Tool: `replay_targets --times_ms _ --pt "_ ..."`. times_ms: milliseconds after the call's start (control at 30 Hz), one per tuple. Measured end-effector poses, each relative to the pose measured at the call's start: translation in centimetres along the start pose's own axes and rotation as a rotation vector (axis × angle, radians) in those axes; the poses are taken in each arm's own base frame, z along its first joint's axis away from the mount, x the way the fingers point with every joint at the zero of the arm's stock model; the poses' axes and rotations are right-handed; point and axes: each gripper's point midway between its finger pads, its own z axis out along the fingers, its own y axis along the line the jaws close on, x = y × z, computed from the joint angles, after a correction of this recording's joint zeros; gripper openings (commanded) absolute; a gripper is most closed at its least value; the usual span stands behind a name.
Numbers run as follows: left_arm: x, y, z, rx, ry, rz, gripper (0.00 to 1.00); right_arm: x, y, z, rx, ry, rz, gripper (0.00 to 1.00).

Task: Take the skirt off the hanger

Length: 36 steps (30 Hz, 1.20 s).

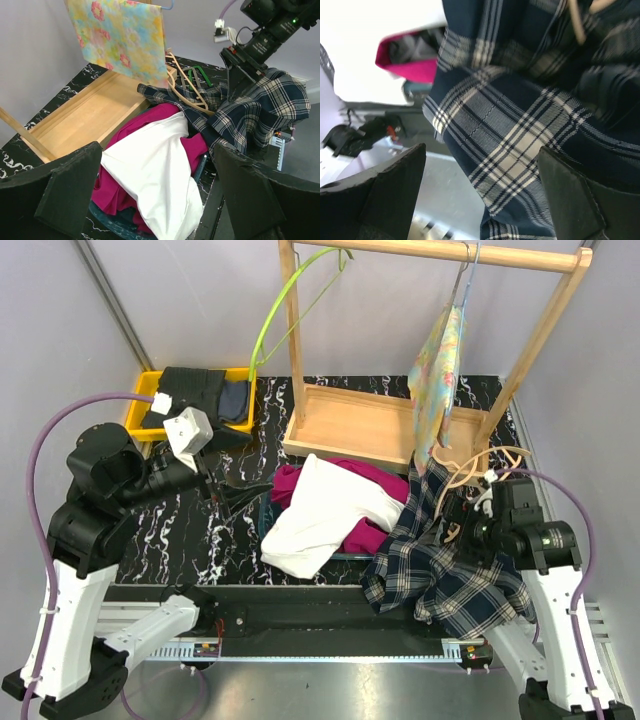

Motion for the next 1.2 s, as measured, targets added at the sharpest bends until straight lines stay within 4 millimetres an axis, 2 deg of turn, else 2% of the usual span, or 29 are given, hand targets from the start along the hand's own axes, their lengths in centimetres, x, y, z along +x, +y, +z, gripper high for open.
replay_targets --times_ms 233,267,300,333,367,400,433,467,767,900,967,1033,1100,1200 --pt "0.1 0.2 -0.1 -0.013 0.001 0.013 0.99 4.1 0.6 1.8 -0.083 0.211 0.13 1.0" --pt "0.3 0.3 0.0 -0.016 0.004 0.013 0.99 4.2 0.8 1.8 -0.09 0.223 0.133 0.93" --pt "0.4 0.3 -0.1 -0.017 0.006 0.015 0.99 4.4 1.0 1.7 -0.1 0.238 0.134 0.83" --pt "0.5 0.3 -0.1 -0.02 0.007 0.015 0.99 4.5 1.2 1.7 -0.106 0.249 0.128 0.67" --pt "0.6 0.4 -0.1 -0.022 0.008 0.015 0.99 4.7 1.3 1.7 -0.112 0.261 0.124 0.27" --pt "0.8 0.5 -0.1 -0.026 0.011 0.015 0.99 4.9 1.4 1.6 -0.117 0.273 0.119 0.12" --pt "0.9 0.5 -0.1 -0.029 0.012 0.014 0.99 5.0 1.5 1.7 -0.115 0.285 0.114 0.03" --pt "1.0 0.6 -0.1 -0.031 0.014 0.013 0.99 5.1 1.6 1.7 -0.113 0.296 0.112 0.0" --pt "1.1 0.9 -0.1 -0.05 0.016 0.019 0.99 6.4 2.4 3.8 -0.033 0.399 0.024 0.0" --pt "1.0 0.9 -0.3 -0.054 0.012 0.024 0.99 5.3 3.8 3.9 -0.039 0.355 -0.004 0.0" --pt "1.0 0.8 -0.4 -0.054 0.01 0.026 0.99 3.4 5.8 3.2 -0.091 0.279 -0.029 0.0" --pt "0.9 0.8 -0.4 -0.055 0.009 0.027 0.99 0.4 9.1 1.2 -0.174 0.166 -0.068 0.0" --pt "1.0 0.8 -0.5 -0.055 0.009 0.026 0.99 -3.2 13.4 -2.1 -0.286 0.027 -0.12 0.0" --pt "1.0 0.8 -0.5 -0.055 0.009 0.026 0.99 -8.2 19.8 -8.2 -0.49 -0.201 -0.197 0.0"
